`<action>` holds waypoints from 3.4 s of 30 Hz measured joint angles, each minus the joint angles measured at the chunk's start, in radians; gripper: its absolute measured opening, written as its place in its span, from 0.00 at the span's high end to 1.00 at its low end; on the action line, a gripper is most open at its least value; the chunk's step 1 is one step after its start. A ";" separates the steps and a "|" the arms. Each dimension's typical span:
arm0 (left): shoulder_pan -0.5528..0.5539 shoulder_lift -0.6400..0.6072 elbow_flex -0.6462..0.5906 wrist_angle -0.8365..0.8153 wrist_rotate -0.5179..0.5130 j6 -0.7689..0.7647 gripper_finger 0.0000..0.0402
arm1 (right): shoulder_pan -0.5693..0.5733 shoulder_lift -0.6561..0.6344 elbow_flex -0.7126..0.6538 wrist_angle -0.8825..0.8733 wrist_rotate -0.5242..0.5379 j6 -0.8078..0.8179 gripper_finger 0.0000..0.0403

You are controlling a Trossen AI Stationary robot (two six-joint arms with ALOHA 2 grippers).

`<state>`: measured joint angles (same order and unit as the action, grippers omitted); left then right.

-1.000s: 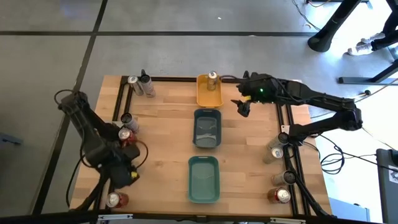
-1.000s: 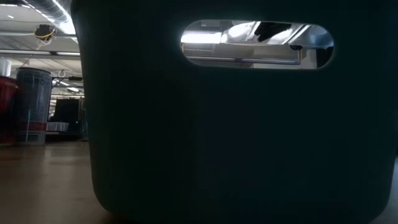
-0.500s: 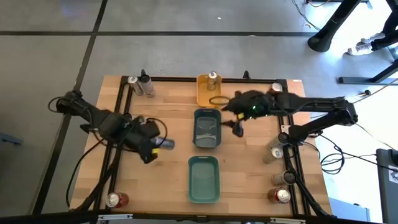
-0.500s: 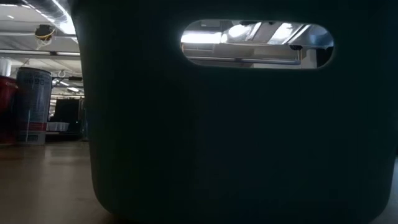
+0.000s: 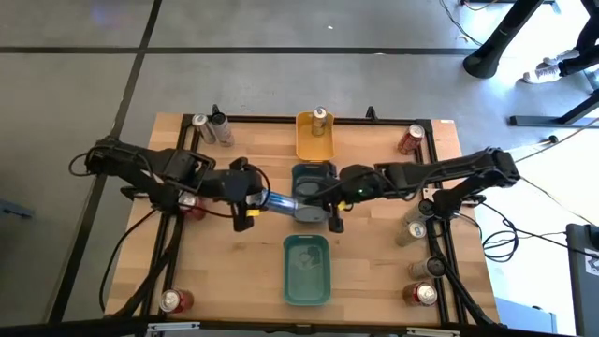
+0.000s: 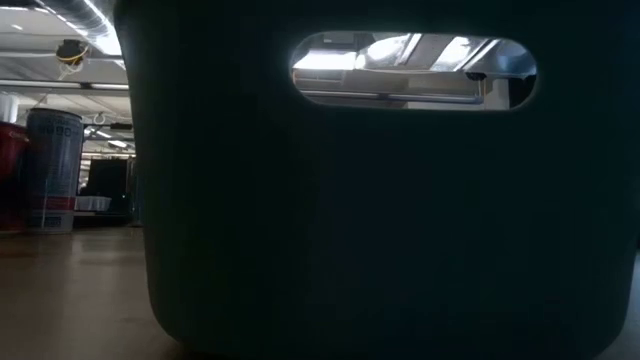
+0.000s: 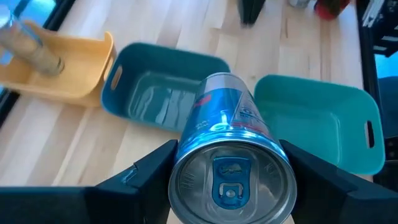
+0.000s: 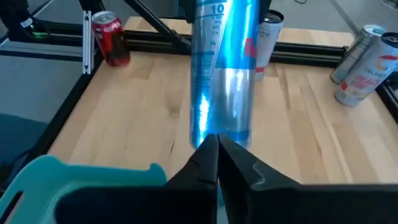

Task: Sort soda cans
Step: Put the bottom left blue soda can into the yellow bin

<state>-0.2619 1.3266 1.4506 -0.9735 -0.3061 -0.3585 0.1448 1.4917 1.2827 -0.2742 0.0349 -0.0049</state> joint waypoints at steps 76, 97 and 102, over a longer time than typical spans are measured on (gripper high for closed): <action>0.756 0.490 -0.037 0.798 0.151 0.435 0.42 | 0.032 -0.213 0.000 -0.416 0.187 0.153 0.98; 0.854 0.507 -0.123 0.943 0.223 0.461 0.42 | 0.032 -0.213 -0.002 -0.397 0.201 0.155 0.98; 0.860 0.507 -0.170 1.003 0.222 0.470 0.42 | 0.032 -0.213 -0.002 -0.377 0.201 0.149 0.98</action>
<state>0.5978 1.8336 1.2806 0.0292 -0.0837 0.1112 0.1764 1.2785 1.2812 -0.6513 0.2359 0.1440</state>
